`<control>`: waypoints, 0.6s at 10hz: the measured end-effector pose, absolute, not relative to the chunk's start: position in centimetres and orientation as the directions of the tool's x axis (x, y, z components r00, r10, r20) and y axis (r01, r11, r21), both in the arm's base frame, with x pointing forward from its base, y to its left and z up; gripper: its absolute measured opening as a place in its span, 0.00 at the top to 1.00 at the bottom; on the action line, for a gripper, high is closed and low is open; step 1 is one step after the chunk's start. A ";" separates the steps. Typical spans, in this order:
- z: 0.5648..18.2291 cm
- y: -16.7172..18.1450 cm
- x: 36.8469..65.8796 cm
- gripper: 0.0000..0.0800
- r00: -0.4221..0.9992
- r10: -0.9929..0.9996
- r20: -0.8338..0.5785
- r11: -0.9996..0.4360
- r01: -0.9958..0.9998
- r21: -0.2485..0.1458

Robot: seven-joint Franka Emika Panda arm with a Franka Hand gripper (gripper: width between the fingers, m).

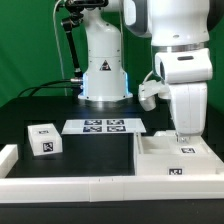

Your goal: Assemble cabinet

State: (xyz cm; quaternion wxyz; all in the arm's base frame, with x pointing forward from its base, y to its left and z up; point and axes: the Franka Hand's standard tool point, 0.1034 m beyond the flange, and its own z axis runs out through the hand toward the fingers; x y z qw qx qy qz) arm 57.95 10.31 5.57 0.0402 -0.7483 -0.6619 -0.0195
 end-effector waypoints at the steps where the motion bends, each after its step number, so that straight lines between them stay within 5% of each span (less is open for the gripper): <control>1: 5.6 10.2 57.9 0.91 0.122 0.989 0.082 -0.120 0.992 -0.033; 3: 5.6 10.1 57.9 0.91 0.120 0.990 0.079 -0.118 0.992 -0.034; 6: 6.3 9.6 57.9 0.30 0.106 0.992 0.067 -0.105 0.994 -0.021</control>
Offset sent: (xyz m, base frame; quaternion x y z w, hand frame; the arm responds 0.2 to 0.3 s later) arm -0.0016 -0.0108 0.0053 0.0040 -0.0391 -0.0472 0.9981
